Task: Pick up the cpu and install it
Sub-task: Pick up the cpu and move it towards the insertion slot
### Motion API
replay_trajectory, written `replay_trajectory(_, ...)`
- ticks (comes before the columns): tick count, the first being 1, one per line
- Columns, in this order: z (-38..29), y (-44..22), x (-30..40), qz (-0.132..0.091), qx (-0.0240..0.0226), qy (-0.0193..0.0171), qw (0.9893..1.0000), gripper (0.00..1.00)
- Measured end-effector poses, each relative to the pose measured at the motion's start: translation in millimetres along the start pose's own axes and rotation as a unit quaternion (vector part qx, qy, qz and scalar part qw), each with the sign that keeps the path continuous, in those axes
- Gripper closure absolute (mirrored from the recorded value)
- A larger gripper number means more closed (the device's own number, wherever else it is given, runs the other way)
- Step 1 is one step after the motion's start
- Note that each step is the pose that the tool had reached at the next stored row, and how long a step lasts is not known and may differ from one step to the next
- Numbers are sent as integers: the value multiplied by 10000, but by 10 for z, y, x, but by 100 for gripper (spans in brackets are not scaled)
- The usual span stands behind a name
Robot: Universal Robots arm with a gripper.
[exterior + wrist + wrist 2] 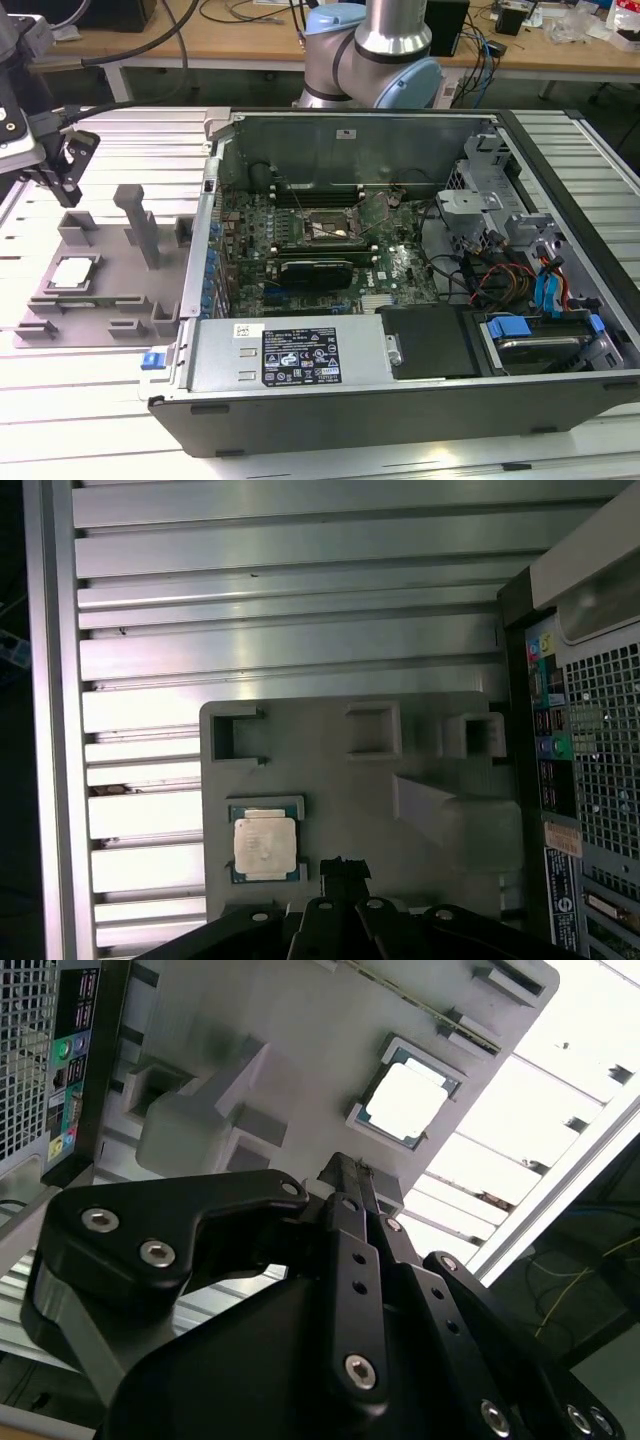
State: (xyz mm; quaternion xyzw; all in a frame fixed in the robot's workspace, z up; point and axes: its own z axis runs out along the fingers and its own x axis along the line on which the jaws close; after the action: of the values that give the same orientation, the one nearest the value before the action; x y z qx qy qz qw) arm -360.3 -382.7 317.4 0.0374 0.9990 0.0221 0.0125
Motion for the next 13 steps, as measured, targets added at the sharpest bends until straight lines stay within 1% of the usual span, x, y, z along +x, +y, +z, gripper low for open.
replay_trajectory(6, 0, 0, 2, 0, 0, 0, 10000, 89)
replay_trajectory(9, 2, -1, 14, 0, 0, 0, 10000, 89)
replay_trajectory(10, 5, -2, 22, 0, 0, 0, 10000, 89)
replay_trajectory(13, 27, -8, 78, -1, 0, 0, 10000, 89)
